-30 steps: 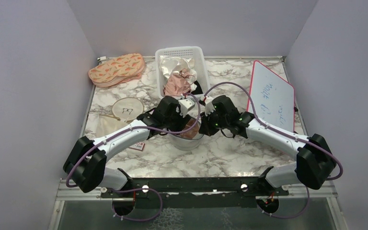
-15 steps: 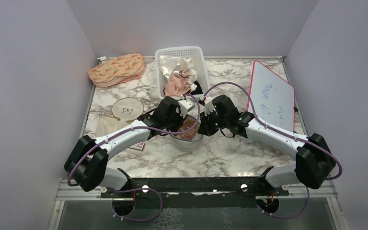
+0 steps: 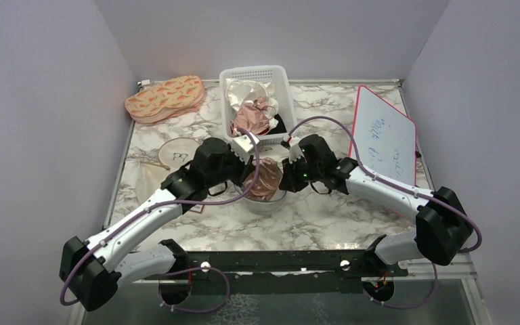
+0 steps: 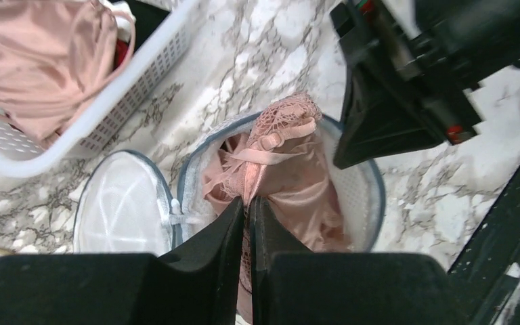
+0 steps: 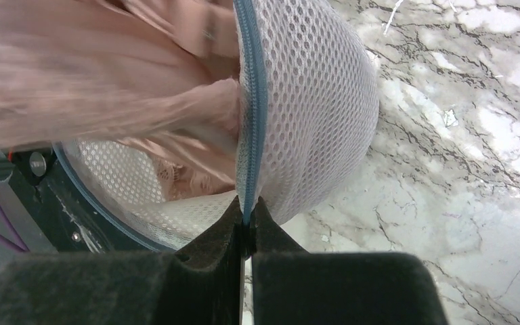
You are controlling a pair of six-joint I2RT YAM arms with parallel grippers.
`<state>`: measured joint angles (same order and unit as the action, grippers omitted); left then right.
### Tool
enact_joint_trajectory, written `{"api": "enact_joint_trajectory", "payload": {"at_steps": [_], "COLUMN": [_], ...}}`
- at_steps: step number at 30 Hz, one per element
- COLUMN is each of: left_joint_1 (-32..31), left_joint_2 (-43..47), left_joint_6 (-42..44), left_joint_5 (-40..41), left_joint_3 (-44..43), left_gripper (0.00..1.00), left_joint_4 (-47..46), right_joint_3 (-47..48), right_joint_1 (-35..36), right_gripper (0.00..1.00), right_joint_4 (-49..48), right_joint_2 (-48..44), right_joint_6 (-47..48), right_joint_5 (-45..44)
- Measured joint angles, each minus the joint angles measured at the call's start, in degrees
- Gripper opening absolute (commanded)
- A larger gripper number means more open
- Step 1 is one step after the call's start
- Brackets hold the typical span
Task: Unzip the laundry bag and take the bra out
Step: Pick up the bra from the laundry bag, then place the bra in the bin.
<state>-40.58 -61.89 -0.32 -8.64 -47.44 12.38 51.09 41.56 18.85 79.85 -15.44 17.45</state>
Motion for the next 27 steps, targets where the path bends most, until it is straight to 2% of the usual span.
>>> {"api": "enact_joint_trajectory", "payload": {"at_steps": [5, 9, 20, 27], "left_joint_1": [-0.04, -0.04, -0.04, -0.04], "left_joint_2": [7.13, 9.38, 9.99, 5.16], "left_joint_6": [-3.06, -7.39, -28.55, -34.64], "left_joint_5": [1.25, 6.4, 16.44, 21.77], "left_joint_3": [0.02, -2.27, -12.33, -22.64], "left_gripper": [0.0, 0.0, 0.0, 0.0], "left_joint_4": [0.24, 3.1, 7.04, 11.58], "right_joint_3": [0.09, 0.09, 0.09, 0.09], "right_joint_1": [0.0, 0.0, -0.02, -0.02], "right_gripper": [0.01, 0.01, 0.08, 0.09], "right_joint_4": [0.0, 0.2, 0.46, 0.46], "right_joint_2": [0.11, 0.09, -0.61, -2.12], "right_joint_6": [-0.96, -1.44, -2.89, -3.08], "right_joint_5": [-0.7, -2.1, -2.95, -2.89]}}
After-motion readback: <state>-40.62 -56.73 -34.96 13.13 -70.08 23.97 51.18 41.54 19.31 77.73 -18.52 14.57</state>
